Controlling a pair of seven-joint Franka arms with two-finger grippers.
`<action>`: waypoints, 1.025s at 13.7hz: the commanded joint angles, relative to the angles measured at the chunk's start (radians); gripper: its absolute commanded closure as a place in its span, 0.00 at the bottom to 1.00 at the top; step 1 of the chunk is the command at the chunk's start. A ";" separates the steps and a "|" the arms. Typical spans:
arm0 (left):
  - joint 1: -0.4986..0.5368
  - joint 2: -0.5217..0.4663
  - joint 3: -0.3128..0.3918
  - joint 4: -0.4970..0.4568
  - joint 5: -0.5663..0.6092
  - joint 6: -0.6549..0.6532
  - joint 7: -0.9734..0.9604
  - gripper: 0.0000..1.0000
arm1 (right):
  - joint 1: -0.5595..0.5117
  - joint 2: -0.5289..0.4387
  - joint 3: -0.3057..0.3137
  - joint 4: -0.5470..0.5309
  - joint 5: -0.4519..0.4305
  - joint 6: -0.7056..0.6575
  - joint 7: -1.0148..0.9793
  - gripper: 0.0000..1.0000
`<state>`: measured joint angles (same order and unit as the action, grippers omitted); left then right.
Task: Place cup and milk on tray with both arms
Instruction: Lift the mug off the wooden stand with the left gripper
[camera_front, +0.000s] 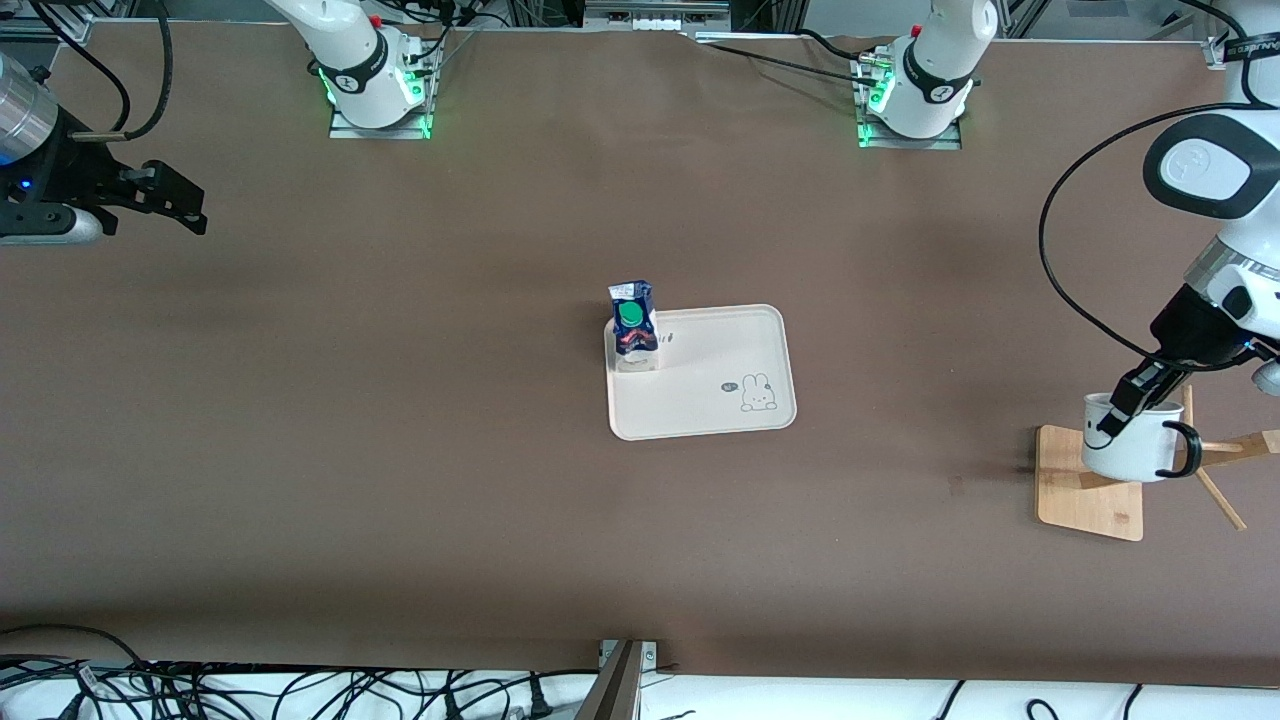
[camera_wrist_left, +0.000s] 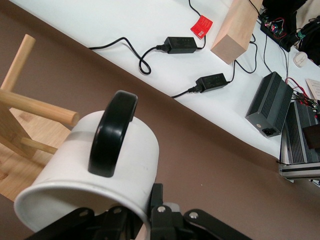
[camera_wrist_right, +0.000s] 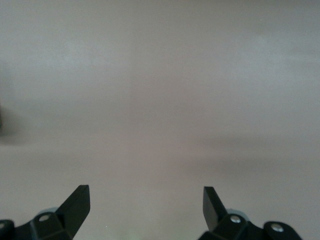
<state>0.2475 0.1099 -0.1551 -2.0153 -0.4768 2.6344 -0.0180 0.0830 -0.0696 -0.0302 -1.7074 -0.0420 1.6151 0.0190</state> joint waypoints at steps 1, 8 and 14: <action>0.004 -0.010 -0.007 0.046 0.081 -0.059 0.006 1.00 | -0.006 0.008 0.006 0.020 -0.007 -0.006 -0.001 0.00; -0.004 -0.001 -0.058 0.124 0.190 -0.191 -0.150 1.00 | -0.006 0.008 0.006 0.020 -0.007 -0.006 -0.001 0.00; -0.094 0.013 -0.080 0.243 0.254 -0.443 -0.399 1.00 | -0.006 0.008 0.006 0.020 -0.009 -0.006 -0.001 0.00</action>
<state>0.1771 0.1085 -0.2309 -1.8278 -0.2514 2.2669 -0.3641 0.0830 -0.0696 -0.0302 -1.7074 -0.0420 1.6151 0.0191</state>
